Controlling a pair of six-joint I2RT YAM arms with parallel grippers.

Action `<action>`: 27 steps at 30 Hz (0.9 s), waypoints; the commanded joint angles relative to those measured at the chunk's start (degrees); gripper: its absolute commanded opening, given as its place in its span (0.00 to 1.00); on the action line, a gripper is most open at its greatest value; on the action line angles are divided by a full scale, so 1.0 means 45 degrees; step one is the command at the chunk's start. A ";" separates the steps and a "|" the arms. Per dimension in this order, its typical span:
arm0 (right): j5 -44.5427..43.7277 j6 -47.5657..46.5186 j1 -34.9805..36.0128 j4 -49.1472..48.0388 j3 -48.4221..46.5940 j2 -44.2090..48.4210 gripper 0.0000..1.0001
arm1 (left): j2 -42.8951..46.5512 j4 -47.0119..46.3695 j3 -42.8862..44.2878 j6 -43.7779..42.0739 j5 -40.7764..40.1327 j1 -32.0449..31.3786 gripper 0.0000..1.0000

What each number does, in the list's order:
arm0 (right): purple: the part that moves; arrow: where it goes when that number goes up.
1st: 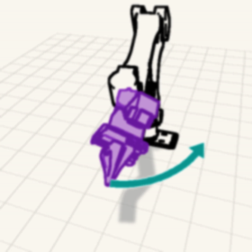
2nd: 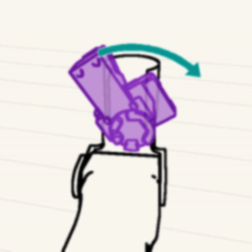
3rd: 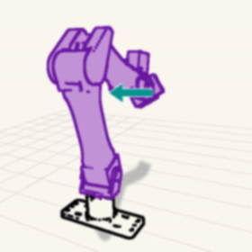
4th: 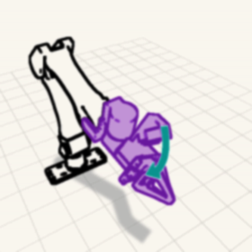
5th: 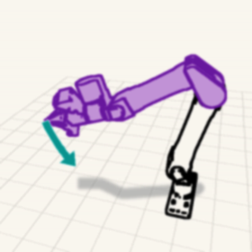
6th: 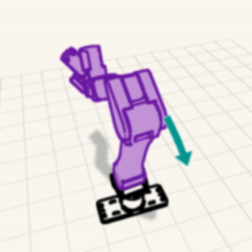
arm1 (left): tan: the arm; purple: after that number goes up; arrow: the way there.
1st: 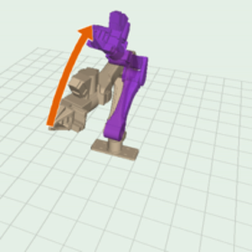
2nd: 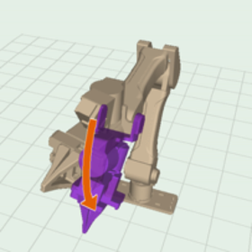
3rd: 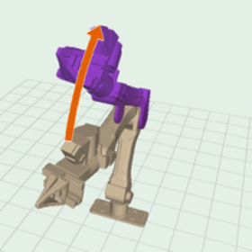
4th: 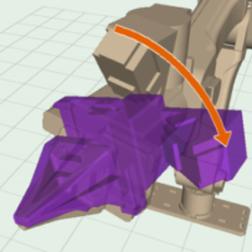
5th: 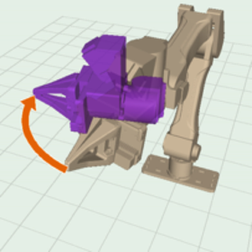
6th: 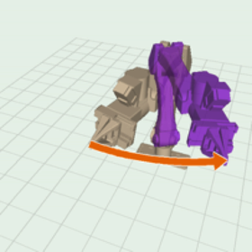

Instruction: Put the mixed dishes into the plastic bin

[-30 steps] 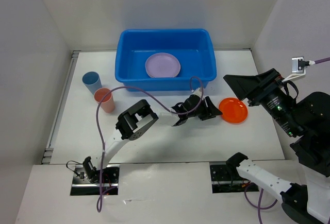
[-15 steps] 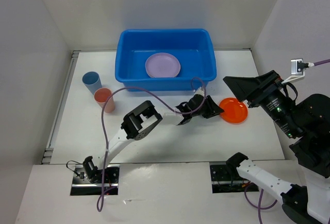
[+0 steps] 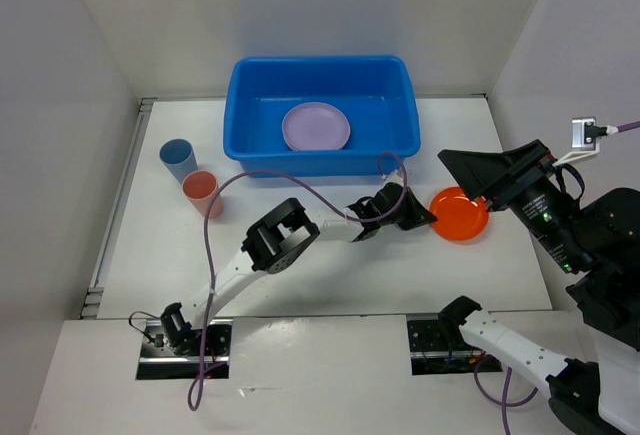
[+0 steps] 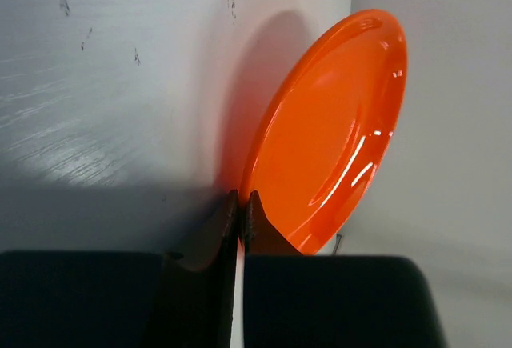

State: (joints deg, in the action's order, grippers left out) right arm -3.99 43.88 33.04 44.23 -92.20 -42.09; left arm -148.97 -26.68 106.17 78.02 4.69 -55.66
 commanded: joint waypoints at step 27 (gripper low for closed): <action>-0.2337 0.0113 0.1096 -0.0844 -0.1366 -0.0158 0.79 | 1.0802 0.6358 -0.2443 -0.7436 -0.0086 0.4666 0.00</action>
State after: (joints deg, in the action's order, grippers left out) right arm -15.46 43.81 37.43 43.62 -99.11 -40.71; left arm -96.79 0.01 95.07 45.15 1.69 -40.71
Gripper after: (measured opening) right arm 0.788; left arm 0.019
